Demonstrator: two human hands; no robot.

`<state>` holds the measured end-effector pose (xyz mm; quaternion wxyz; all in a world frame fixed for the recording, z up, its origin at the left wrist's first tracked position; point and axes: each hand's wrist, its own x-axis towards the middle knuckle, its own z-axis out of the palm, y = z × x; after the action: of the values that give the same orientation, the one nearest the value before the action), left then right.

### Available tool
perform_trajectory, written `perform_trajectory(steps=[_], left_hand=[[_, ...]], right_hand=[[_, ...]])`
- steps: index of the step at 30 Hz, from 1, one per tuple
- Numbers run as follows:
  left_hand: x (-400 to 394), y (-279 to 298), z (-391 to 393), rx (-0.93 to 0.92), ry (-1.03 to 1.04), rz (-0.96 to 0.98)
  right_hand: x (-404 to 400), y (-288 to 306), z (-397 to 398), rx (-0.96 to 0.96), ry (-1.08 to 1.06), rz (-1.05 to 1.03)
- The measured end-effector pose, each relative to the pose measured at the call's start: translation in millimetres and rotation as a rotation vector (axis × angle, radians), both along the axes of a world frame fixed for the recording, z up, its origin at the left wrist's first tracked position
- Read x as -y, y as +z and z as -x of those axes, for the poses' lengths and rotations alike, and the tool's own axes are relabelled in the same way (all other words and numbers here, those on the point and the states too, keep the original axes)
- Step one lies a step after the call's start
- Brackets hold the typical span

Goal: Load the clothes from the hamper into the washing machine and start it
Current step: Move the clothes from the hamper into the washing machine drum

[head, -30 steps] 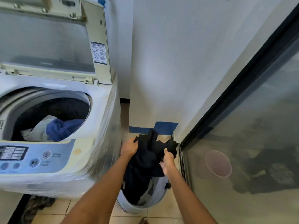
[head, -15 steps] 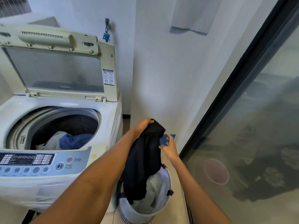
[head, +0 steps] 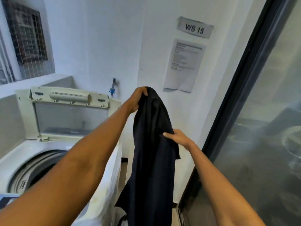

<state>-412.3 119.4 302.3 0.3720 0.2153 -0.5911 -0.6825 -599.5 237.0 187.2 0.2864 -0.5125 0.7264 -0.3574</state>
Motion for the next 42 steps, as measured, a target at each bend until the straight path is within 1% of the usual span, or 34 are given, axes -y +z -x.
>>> perform_trajectory(steps=[2, 5, 7, 9, 10, 12, 14, 16, 17, 19, 21, 23, 26, 28, 30, 31, 32, 33, 34, 36, 37, 38, 39, 40, 42], left_hand=[[15.0, 12.8, -14.1, 0.060, 0.063, 0.102], [33.9, 21.1, -31.9, 0.267, 0.170, 0.376], [41.8, 24.8, -39.8, 0.326, 0.275, 0.463], [48.3, 30.1, -40.1, 0.307, 0.432, 0.477], [49.3, 35.2, -38.6, 0.284, 0.485, 0.442], [52.0, 48.4, -32.6, 0.179, 0.534, 0.303], [51.2, 61.3, -28.0, 0.029, 0.555, 0.161], [50.6, 71.0, -28.6, -0.023, 0.610, 0.165], [49.8, 74.2, -32.6, -0.022, 0.647, 0.189], [52.8, 78.9, -44.3, -0.019, 0.724, 0.199], [60.7, 81.3, -58.5, -0.010, 0.802, 0.201], [67.9, 81.6, -65.5, 0.029, 0.833, 0.259], [70.7, 79.8, -66.2, 0.060, 0.873, 0.303], [74.6, 76.6, -69.5, 0.093, 0.903, 0.275], [78.7, 74.2, -75.4, 0.135, 0.901, 0.268], [77.5, 74.3, -78.3, 0.146, 0.855, 0.287], [74.9, 74.5, -81.2, 0.160, 0.769, 0.313], [71.2, 75.0, -84.1, 0.216, 0.652, 0.357], [67.4, 75.9, -87.4, 0.354, 0.537, 0.423], [62.8, 77.7, -91.7, 0.731, 0.366, 0.565], [64.0, 78.5, -93.1, 0.886, 0.314, 0.611], [66.4, 79.1, -92.2, 0.980, 0.289, 0.638], [68.1, 79.3, -90.6, 1.014, 0.308, 0.675], [71.2, 79.5, -88.8, 0.985, 0.385, 0.726], [73.8, 79.3, -84.9, 0.818, 0.671, 0.797]], right_hand=[[8.0, 37.1, 2.6, -0.038, -0.114, 0.164], [18.2, 90.1, 0.2, -0.133, -0.227, 0.381], [23.3, 121.0, -6.2, -0.183, -0.276, 0.491], [31.0, 146.7, -15.4, -0.242, -0.297, 0.556], [36.1, 157.1, -21.9, -0.274, -0.291, 0.580], [48.3, 173.5, -37.5, -0.295, -0.274, 0.625], [61.4, 183.5, -50.8, -0.243, -0.212, 0.611], [72.8, 192.3, -57.5, -0.231, -0.023, 0.534], [76.5, 196.5, -58.8, -0.253, 0.120, 0.473], [79.5, 202.8, -52.0, -0.359, 0.357, 0.290], [76.3, 208.5, -40.6, -0.447, 0.470, 0.086], [78.9, 209.4, -27.6, -0.507, 0.440, -0.059], [96.5, 206.0, -22.2, -0.671, 0.384, -0.107], [109.8, 200.3, -22.6, -0.740, 0.288, -0.070], [119.5, 196.6, -24.1, -0.710, 0.160, 0.024], [124.4, 195.9, -25.0, -0.687, 0.102, 0.088], [127.7, 197.3, -27.4, -0.664, 0.054, 0.148], [130.8, 200.6, -30.4, -0.642, 0.012, 0.206], [132.5, 205.5, -34.3, -0.615, -0.029, 0.265], [133.2, 219.6, -40.9, -0.607, -0.105, 0.369], [132.6, 226.4, -43.3, -0.633, -0.133, 0.400], [131.9, 231.9, -44.9, -0.679, -0.158, 0.420], [131.3, 235.5, -45.2, -0.748, -0.177, 0.433], [129.7, 237.9, -43.9, -0.840, -0.194, 0.441], [126.2, 238.7, -37.8, -1.061, -0.213, 0.419]])
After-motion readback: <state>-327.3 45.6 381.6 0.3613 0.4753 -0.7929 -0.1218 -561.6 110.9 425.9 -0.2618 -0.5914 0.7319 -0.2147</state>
